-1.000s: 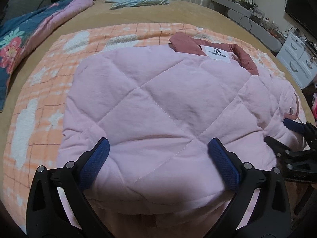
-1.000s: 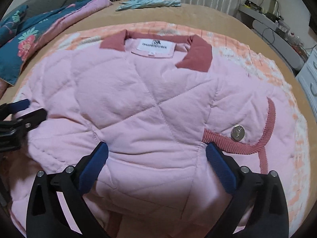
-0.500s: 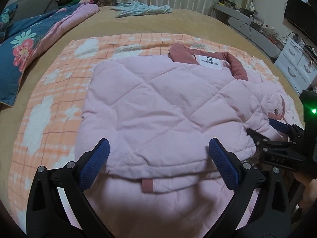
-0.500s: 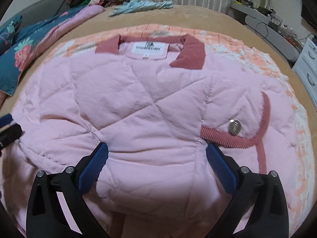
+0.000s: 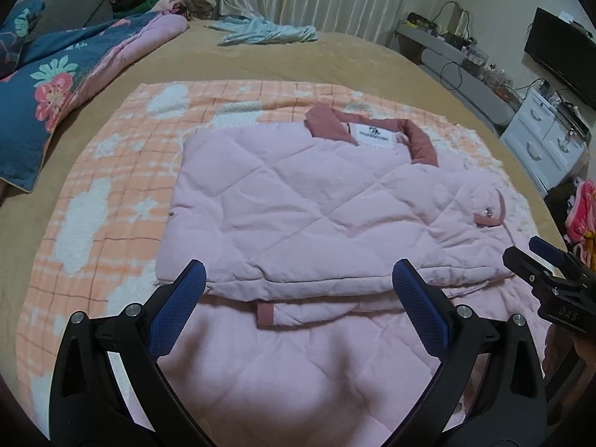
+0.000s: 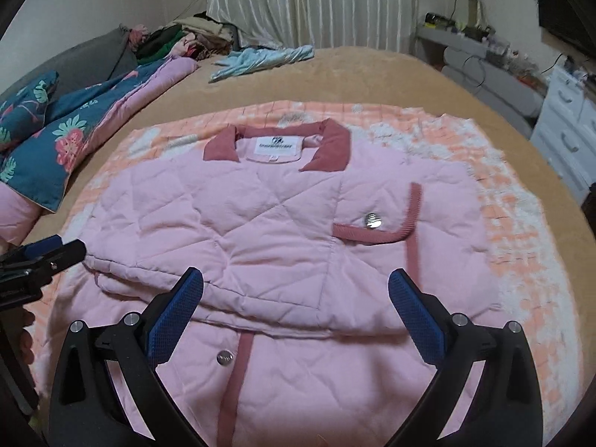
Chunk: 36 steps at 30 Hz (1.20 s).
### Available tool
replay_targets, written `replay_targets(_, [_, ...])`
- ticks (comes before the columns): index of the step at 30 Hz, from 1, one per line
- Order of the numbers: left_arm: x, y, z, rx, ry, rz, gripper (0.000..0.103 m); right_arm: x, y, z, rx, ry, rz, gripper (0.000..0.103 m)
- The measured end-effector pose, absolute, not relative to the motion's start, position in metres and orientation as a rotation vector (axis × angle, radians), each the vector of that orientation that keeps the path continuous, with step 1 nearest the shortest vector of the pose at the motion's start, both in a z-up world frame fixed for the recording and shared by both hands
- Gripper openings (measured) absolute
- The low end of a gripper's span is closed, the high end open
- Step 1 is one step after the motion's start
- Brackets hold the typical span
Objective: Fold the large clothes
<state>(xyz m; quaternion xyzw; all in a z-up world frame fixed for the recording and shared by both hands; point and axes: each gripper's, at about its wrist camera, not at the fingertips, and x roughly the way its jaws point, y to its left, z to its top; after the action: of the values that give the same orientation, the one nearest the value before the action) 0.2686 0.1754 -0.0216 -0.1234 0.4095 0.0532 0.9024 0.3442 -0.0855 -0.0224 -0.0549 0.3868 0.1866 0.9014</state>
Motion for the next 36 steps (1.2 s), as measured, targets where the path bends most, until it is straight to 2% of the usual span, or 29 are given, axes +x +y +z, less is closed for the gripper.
replay_targets(36, [0.175,0.143,0.068,-0.23,0.675,0.056,0.094,0.237,-0.141,0.077,-0.064,0.613,0.387,0.099])
